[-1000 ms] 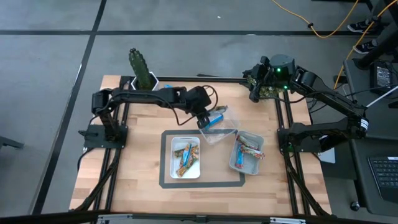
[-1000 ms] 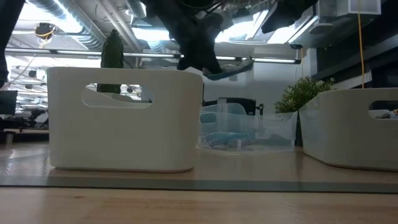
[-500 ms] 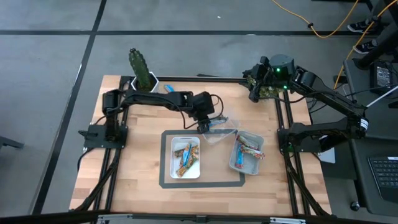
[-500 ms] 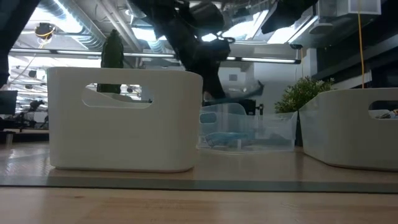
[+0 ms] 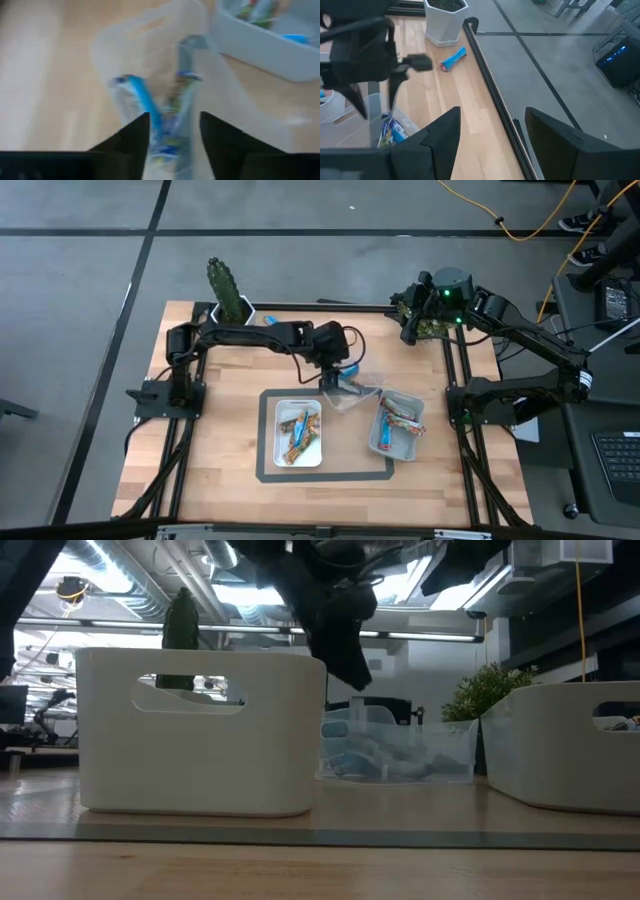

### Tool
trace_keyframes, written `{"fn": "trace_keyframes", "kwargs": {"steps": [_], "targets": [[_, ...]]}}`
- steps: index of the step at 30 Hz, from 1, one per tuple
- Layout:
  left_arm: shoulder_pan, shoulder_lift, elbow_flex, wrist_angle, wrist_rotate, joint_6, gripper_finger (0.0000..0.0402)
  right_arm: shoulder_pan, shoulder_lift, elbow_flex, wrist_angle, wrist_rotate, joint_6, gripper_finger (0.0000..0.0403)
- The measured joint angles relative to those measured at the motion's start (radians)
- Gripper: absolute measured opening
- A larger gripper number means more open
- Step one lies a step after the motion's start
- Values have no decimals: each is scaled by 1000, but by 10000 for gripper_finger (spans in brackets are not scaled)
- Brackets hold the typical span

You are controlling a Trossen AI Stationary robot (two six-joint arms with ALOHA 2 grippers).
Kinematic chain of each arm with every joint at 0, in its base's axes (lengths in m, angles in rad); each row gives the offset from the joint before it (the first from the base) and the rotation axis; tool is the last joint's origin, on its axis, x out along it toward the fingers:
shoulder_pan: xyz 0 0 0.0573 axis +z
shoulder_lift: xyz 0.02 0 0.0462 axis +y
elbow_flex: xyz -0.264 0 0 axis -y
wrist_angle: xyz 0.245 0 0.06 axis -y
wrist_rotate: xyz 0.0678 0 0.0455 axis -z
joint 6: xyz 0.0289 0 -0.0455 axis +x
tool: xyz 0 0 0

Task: Pick and place Granola Bars by type
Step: Put the red granola bar into the gray bin

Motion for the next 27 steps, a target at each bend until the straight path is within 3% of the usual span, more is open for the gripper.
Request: {"fn": "trace_keyframes", "kwargs": {"steps": [5, 12, 17, 27], "targets": [[1, -14, 111, -110, -173, 79, 219, 0, 0, 0, 0, 0, 0, 224], [47, -16, 254, -379, -306, 225, 229, 0, 0, 0, 0, 0, 0, 224], [125, -16, 240, -604, -333, 334, 224, 0, 0, 0, 0, 0, -12, 224], [255, -13, 59, -602, -393, 558, 235, 0, 0, 0, -9, 0, -19, 224]]}}
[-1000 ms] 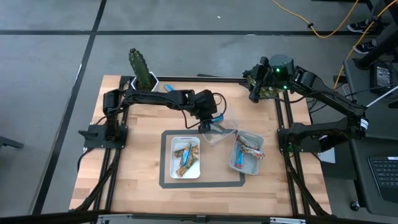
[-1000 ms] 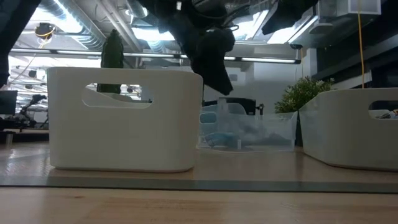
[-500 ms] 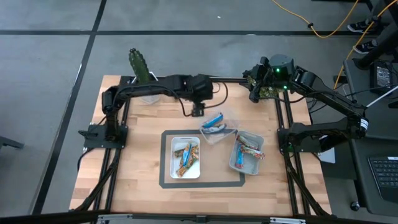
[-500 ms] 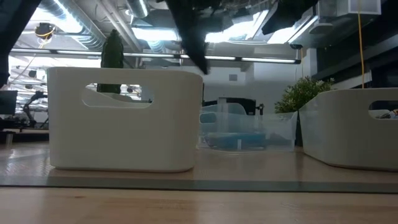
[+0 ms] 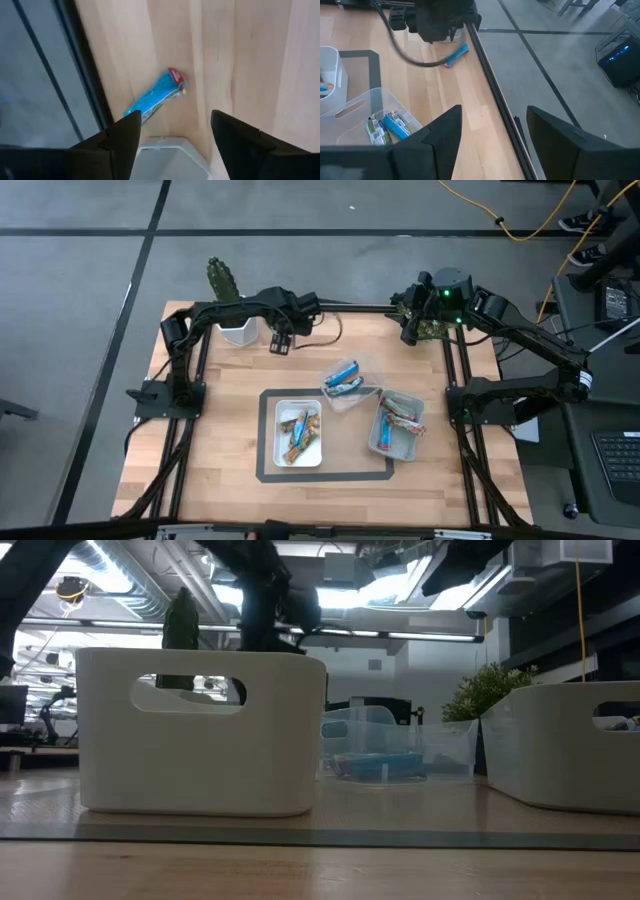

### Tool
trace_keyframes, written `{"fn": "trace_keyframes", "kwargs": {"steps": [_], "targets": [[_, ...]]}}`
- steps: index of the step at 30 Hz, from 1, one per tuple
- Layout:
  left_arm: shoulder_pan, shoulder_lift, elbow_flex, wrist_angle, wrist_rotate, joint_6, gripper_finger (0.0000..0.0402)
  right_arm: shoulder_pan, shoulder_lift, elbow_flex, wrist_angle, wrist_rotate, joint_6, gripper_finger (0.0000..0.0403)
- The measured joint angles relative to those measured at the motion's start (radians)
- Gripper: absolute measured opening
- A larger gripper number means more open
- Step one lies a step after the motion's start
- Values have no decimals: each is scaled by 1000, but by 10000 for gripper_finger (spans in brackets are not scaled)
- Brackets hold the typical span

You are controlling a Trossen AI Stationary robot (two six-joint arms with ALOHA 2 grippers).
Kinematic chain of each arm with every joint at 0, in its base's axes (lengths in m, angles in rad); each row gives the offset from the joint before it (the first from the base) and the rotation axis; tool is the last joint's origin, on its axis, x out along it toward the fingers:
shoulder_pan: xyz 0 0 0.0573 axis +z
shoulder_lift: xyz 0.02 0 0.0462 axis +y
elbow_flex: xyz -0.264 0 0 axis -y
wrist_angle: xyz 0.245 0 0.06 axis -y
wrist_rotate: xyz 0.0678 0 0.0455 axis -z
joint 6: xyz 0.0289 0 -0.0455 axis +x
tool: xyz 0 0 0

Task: Pick and place Granola Bars by type
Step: Put the red granola bar into the gray bin

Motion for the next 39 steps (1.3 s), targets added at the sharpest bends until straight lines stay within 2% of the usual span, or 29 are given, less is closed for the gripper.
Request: {"fn": "trace_keyframes", "kwargs": {"steps": [8, 15, 21, 26, 34, 39], "targets": [[41, 0, -97, 124, -23, 273, 256, 0, 0, 0, -1, 0, -2, 224], [72, 0, -176, 216, -16, 364, 292, 0, 0, 0, 1, 0, -1, 224], [94, 0, -257, 313, -28, 431, 299, 0, 0, 0, 2, 0, 0, 224], [100, 22, -273, 386, -43, 449, 299, 0, 0, 0, 3, 0, 0, 224], [104, 103, -273, 396, -46, 445, 297, 0, 0, 0, 10, 0, 20, 224], [100, 128, -268, 378, -61, 378, 273, 0, 0, 0, 9, 0, 30, 224]]}}
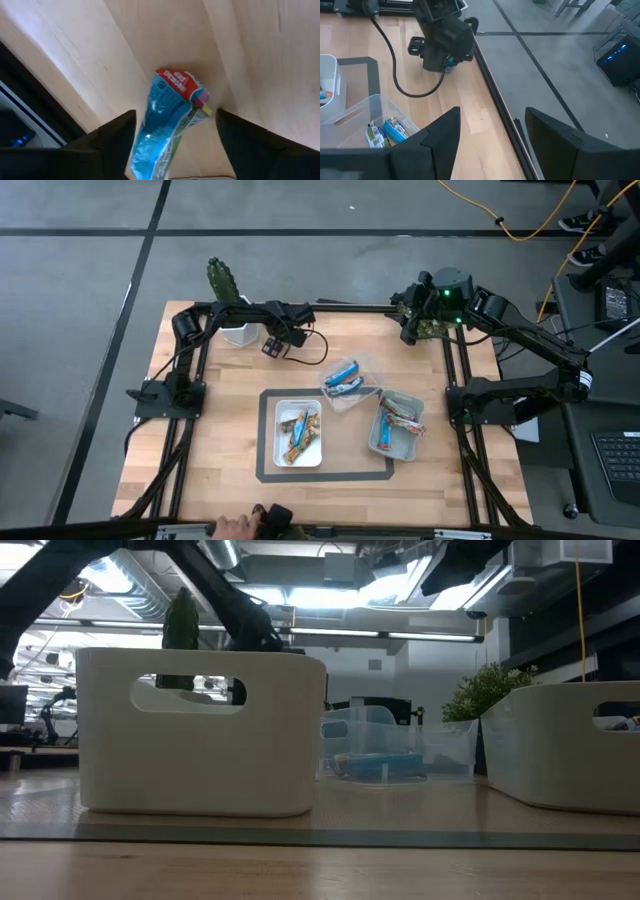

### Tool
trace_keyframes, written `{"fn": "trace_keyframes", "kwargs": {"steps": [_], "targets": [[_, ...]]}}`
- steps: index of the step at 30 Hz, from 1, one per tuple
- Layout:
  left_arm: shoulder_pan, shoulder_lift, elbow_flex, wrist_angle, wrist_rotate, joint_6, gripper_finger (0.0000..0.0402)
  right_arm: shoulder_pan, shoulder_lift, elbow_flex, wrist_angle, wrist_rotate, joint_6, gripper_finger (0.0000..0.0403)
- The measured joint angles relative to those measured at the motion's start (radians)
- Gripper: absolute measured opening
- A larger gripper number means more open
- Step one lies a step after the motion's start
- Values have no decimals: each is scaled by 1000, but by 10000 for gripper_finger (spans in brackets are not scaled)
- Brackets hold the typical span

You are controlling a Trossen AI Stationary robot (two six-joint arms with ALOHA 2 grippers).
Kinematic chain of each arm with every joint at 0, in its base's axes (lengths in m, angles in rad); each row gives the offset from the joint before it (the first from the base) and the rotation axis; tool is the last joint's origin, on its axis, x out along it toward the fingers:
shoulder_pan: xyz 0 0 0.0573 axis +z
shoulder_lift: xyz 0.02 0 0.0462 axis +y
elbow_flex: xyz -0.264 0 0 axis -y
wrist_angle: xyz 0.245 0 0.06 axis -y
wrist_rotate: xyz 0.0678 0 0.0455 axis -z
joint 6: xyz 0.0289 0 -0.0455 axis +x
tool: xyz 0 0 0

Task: Pick and place Granola Bars by type
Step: Put the red granola bar into the gray bin

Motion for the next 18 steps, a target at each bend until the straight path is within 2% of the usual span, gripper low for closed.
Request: {"fn": "trace_keyframes", "kwargs": {"steps": [4, 13, 18], "targets": [[-14, 4, 1, -14, -25, -25, 218, 0, 0, 0, 0, 0, 0, 224], [-75, 11, 79, -59, -56, -119, 43, 0, 1, 0, 1, 0, -5, 224], [-120, 3, 231, -136, -58, -226, 29, 0, 4, 0, 1, 0, -6, 224]]}}
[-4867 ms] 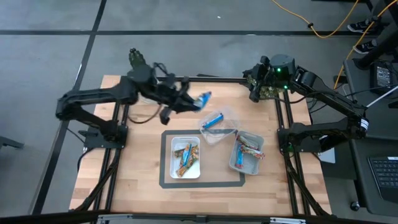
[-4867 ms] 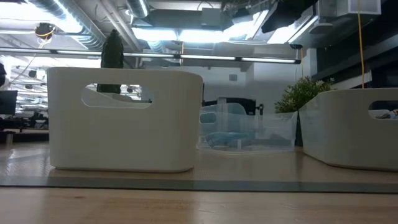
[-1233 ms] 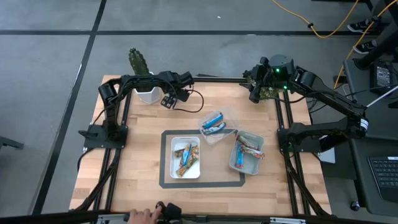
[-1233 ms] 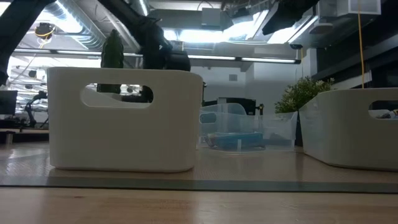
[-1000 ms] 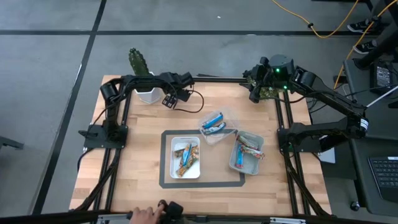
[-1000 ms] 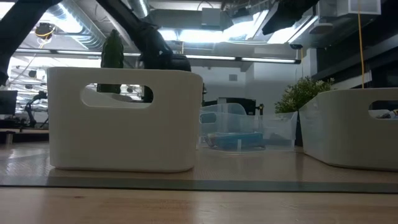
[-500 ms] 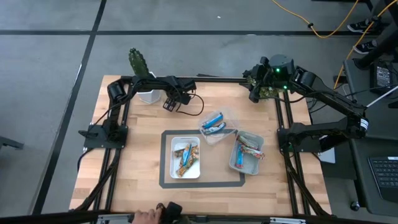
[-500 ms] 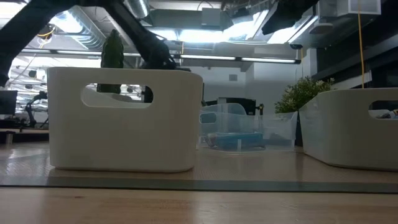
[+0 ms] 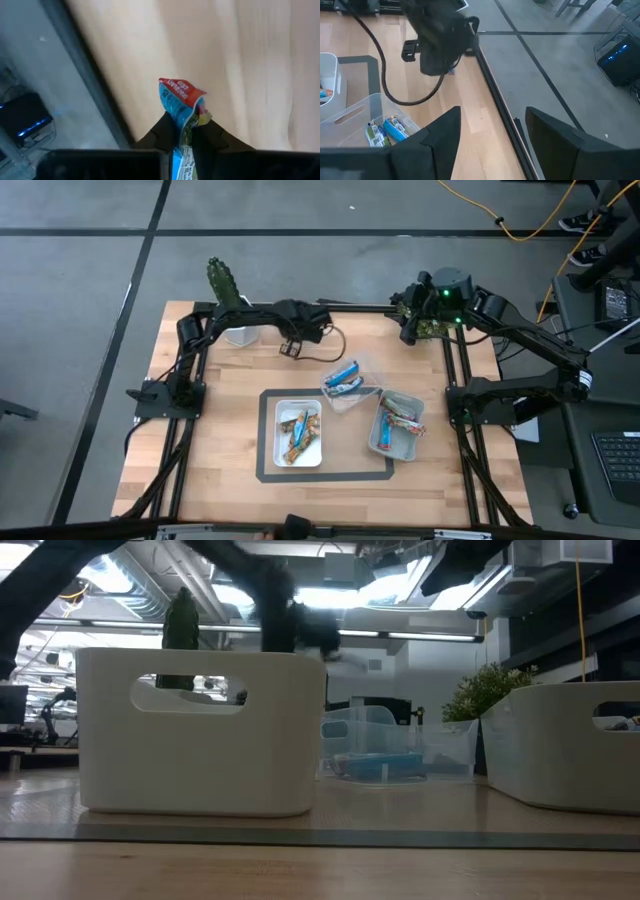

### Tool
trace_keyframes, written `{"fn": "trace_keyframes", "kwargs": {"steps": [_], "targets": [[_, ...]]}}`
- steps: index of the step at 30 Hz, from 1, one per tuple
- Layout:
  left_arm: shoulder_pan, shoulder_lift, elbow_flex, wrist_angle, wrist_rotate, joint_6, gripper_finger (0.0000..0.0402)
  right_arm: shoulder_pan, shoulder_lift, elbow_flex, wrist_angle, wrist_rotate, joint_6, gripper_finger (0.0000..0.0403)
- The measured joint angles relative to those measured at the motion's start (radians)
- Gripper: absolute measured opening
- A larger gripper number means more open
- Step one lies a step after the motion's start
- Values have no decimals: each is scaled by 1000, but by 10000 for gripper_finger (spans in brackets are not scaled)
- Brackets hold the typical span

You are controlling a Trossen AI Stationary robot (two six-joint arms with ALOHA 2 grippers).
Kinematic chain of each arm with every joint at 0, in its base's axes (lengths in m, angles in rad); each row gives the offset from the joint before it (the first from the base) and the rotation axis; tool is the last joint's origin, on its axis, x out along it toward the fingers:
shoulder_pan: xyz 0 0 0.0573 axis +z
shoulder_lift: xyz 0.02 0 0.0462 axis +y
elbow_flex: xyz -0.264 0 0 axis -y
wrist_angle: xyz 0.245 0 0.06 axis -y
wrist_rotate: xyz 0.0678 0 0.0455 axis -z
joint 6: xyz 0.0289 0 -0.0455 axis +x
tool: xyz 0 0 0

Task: Pick and place Granola Bars by type
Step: Put the red granola bar into the gray bin

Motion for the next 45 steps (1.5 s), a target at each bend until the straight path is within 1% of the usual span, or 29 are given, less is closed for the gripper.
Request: {"fn": "trace_keyframes", "kwargs": {"steps": [5, 9, 12, 15, 18, 22, 25, 27, 30, 32, 36, 40, 45], "targets": [[-35, -18, 260, -59, 21, -105, 38, 0, 13, 0, -15, 0, -8, 224], [-52, -39, 517, -105, 29, -216, 30, 0, 16, 0, -71, 6, -27, 224], [-59, -79, 684, -109, 88, -325, 26, -1, 16, 0, -99, 7, -29, 224], [-60, -131, 785, -107, 167, -432, 29, -1, 15, 0, -101, 7, -51, 224], [-63, -210, 770, -82, 242, -478, 30, -1, 15, 0, -88, -12, -70, 224], [-74, -280, 761, -109, 286, -554, 26, -1, 13, 0, -76, -39, -84, 224], [-99, -302, 761, -110, 346, -578, 27, -2, -1, 0, -73, -144, -125, 224], [-123, -305, 761, -103, 389, -574, 28, -2, -6, 0, -40, -229, -142, 224], [-162, -290, 760, -72, 457, -523, 27, -11, -2, -1, 59, -374, -151, 224], [-182, -261, 760, -26, 472, -512, 26, -13, 13, -1, 164, -431, -136, 224], [-206, -199, 758, 61, 472, -486, 28, -12, 78, 0, 331, -418, -101, 224], [-205, -164, 758, 99, 465, -471, 27, -13, 135, -1, 441, -443, -62, 234], [-206, -157, 758, 104, 463, -472, 28, -12, 153, -1, 479, -496, -49, 251]]}}
